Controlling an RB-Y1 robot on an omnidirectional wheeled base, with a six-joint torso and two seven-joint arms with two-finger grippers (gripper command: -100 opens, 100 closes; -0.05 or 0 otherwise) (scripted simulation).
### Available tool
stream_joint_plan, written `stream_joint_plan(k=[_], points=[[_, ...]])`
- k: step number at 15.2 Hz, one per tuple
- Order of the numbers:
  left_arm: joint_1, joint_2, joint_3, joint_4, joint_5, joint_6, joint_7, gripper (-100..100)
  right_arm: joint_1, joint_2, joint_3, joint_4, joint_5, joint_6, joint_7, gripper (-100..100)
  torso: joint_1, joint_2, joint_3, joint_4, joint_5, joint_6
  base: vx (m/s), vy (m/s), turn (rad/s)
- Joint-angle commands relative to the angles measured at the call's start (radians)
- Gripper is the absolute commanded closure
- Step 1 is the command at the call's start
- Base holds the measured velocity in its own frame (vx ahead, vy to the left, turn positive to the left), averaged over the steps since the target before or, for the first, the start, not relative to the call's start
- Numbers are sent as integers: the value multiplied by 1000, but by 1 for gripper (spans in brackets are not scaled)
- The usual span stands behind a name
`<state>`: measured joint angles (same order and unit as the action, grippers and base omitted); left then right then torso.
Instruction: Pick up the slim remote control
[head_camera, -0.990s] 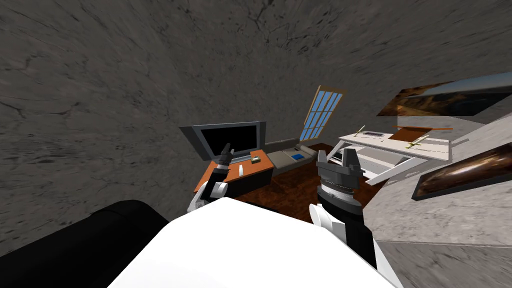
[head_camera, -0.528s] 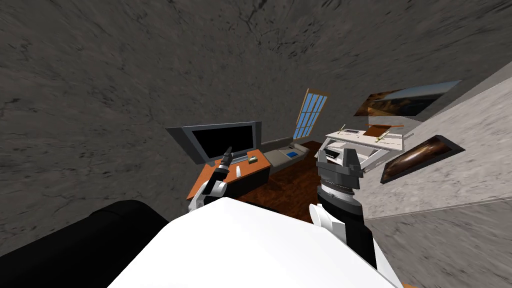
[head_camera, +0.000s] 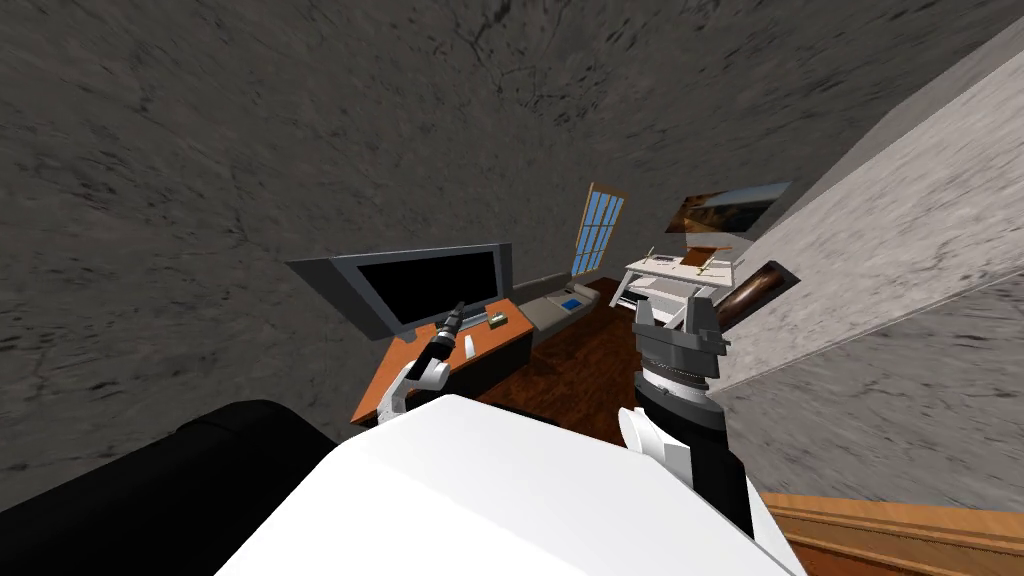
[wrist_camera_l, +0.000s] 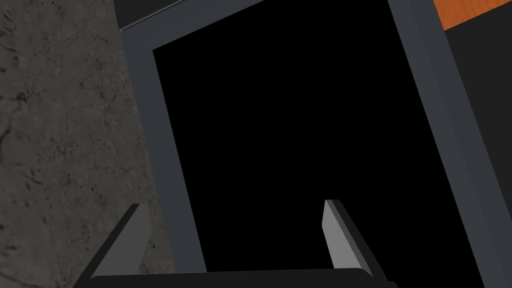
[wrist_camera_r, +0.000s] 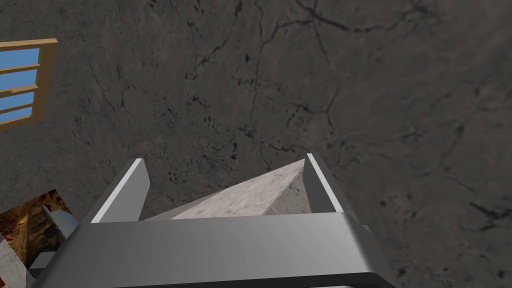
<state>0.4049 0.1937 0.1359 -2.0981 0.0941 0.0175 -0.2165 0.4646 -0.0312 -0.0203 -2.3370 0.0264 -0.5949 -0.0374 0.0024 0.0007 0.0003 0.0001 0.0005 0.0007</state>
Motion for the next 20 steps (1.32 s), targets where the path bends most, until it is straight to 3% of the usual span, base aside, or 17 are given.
stream_joint_plan(k=[1, 2, 3, 5, 6, 8, 9, 10, 11, 13, 14, 17, 18, 19, 20], points=[[-7, 8, 11, 28, 17, 50, -44, -100, 0, 0, 0, 0, 0, 0, 0, 0, 0, 0, 0, 0, 0, 0, -21, 28, -251], [-7, 8, 11, 28, 17, 52, -44, -100, 0, 0, 0, 0, 0, 0, 0, 0, 0, 0, 0, 0, 0, 0, -15, 25, -80], [-15, 18, 25, 60, 38, 82, -84, -100, 0, 0, 0, 0, 0, 0, 0, 0, 0, 0, 0, 0, 0, -1, -10, 23, -197], [-15, 18, 25, 60, 38, 102, -88, -100, 0, 0, 0, 0, 0, 0, 0, 0, 0, 0, 0, 0, 0, 0, -10, 24, -141], [-23, 29, 41, 95, 60, 135, -131, -100, 0, 0, 0, 0, 0, 0, 0, 0, 0, -1, 0, 0, 0, -1, -10, 16, -219], [-23, 29, 41, 95, 60, 153, -134, -100, 0, 0, 0, 0, 0, 0, 0, 0, 0, -1, 0, 0, 0, 0, -11, 20, -163], [-30, 38, 57, 131, 82, 187, -176, -100, 0, 0, 0, 0, 0, 0, 0, 0, 0, -1, 0, 0, 0, -1, -9, 18, -151], [-30, 38, 57, 131, 82, 204, -179, -100, 0, 0, 0, 0, 0, 0, 0, 0, 0, -1, 0, 0, 0, 0, -7, 20, -187], [-38, 47, 74, 168, 103, 227, -210, -100, 0, 0, 0, 0, 0, 0, 0, 0, 0, -1, -1, 0, 0, 0, -6, 24, -291], [-38, 47, 74, 168, 103, 255, -225, -100, 0, 0, 0, 0, 0, 0, 0, 0, 1, -1, -1, 0, 0, 0, -2, 31, -163], [-46, 56, 91, 207, 124, 289, -264, -100, 0, 0, 0, 0, 0, 0, 0, 0, 1, -1, -1, 0, 0, -1, 3, 22, -220], [-55, 63, 110, 247, 145, 351, -318, -100, 0, 0, 0, 0, 0, 0, 0, 0, 0, -2, -1, 0, 0, 0, 6, 26, -220], [-55, 63, 110, 247, 145, 356, -318, -100, 0, 0, 0, 0, 0, 0, 0, 0, 1, -2, -1, 0, 0, 0, 9, 26, -62], [-62, 71, 129, 289, 165, 390, -354, -100, 0, 0, 0, 0, 0, 0, 0, 0, 0, -2, -1, 0, 0, -1, 13, 25, -183], [-62, 71, 129, 289, 165, 404, -363, -100, 0, 0, 0, 0, 0, 0, 0, 0, 1, -2, -1, -1, 0, 0, 13, 27, -195]])
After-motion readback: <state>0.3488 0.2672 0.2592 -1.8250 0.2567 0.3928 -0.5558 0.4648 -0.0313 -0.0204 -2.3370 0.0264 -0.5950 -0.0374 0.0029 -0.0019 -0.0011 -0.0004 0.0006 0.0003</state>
